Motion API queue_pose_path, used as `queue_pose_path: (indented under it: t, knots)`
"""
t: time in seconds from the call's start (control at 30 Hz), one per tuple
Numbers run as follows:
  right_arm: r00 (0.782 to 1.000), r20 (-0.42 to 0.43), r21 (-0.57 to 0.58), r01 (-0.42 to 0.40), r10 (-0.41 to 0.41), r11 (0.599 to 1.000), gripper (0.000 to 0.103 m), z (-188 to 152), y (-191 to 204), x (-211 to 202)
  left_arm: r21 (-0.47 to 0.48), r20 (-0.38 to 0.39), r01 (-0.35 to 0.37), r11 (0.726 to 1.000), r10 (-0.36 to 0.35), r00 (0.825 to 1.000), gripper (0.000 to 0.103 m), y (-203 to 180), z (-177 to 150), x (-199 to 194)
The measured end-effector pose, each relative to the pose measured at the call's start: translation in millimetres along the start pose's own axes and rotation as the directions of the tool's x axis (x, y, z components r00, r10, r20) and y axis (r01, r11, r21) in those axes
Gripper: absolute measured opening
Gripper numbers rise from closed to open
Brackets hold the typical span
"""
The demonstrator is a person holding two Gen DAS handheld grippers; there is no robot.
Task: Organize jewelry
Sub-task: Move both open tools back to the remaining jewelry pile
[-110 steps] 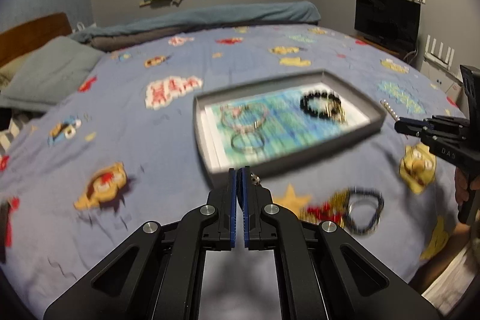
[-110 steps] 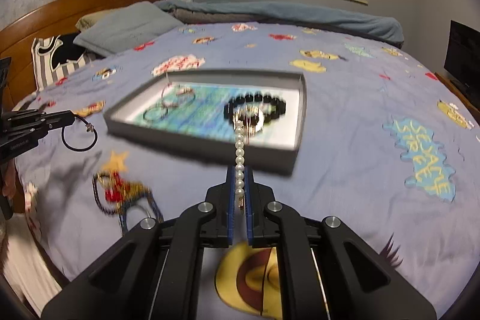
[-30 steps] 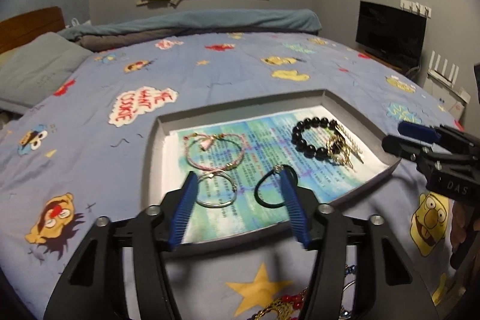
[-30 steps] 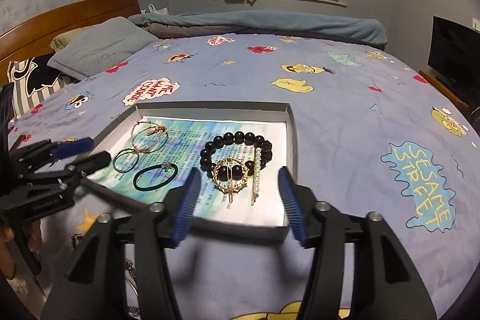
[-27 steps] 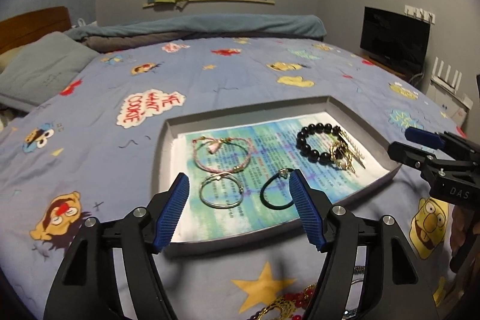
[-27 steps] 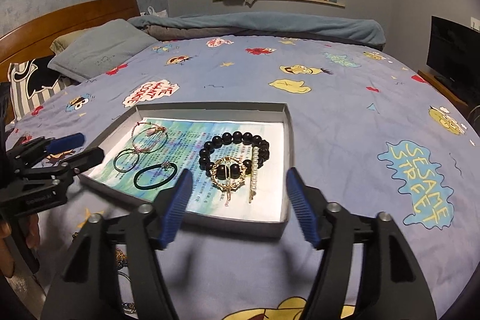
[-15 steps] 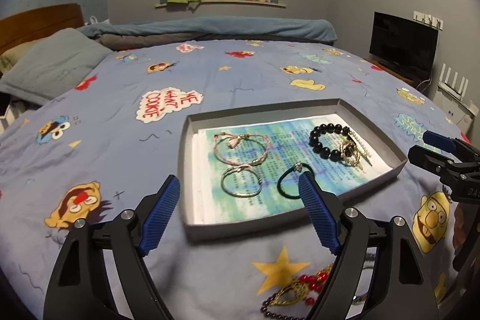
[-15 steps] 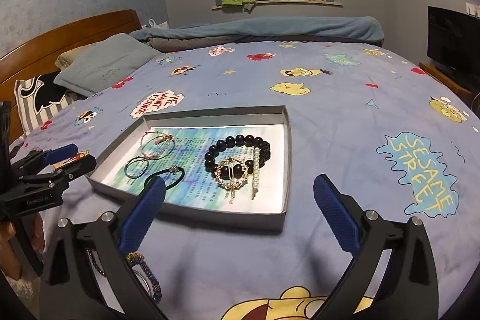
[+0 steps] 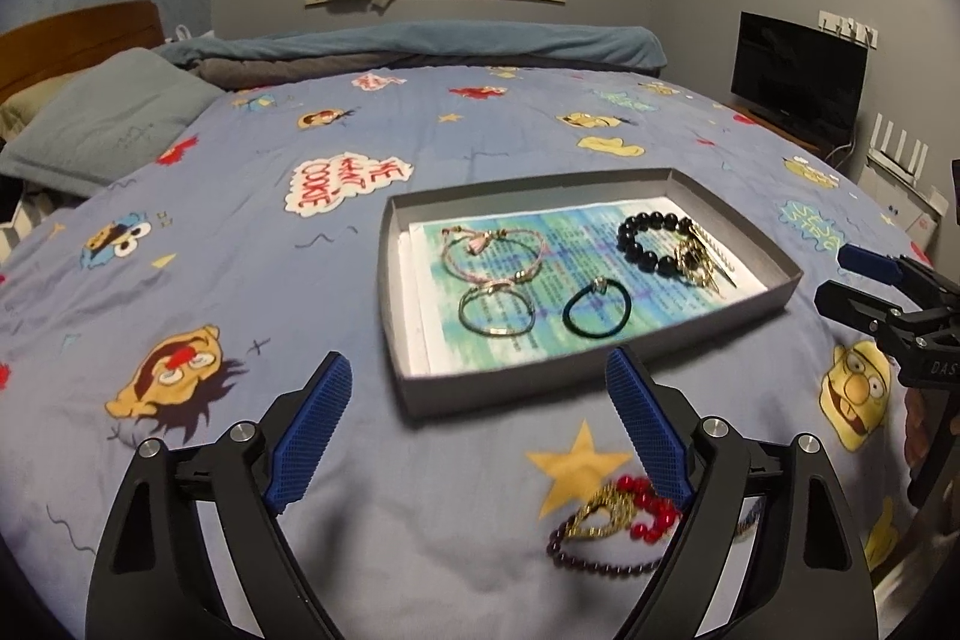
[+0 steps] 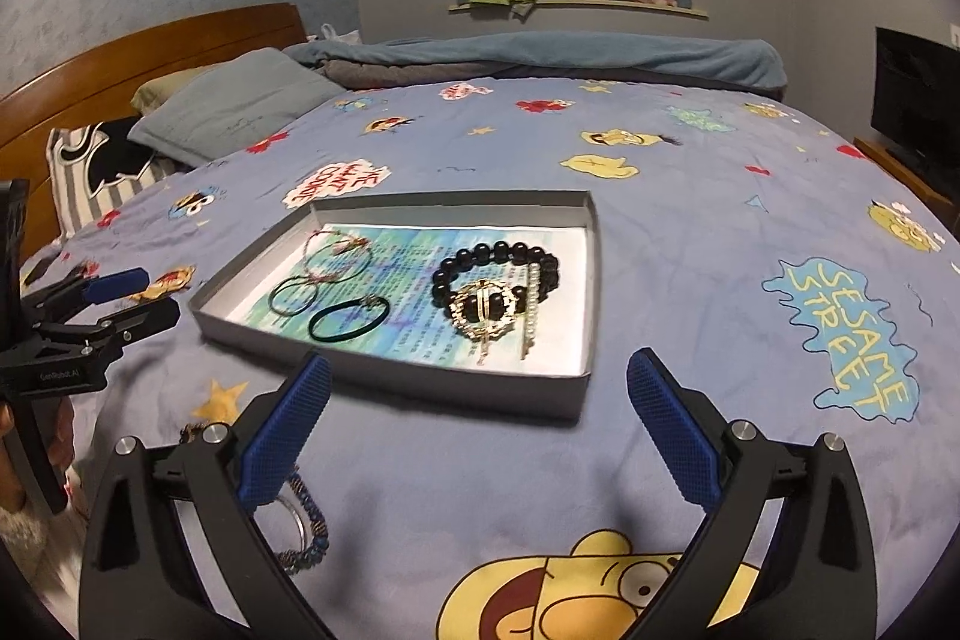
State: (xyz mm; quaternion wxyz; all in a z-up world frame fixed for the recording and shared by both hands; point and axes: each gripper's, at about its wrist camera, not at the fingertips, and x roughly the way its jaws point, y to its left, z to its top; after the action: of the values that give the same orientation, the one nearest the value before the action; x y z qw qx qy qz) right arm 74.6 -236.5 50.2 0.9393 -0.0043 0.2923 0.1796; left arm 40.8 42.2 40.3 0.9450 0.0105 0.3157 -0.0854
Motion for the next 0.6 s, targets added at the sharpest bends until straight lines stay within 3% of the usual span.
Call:
queue_pose_path:
  t: [0.6]
  knots:
    - [0.995,-0.062,-0.096,-0.079,0.074,0.992,0.098,-29,25,-1,0.003,-0.071,0.043,0.999,-0.043,0.997,0.087,5,-33,-16]
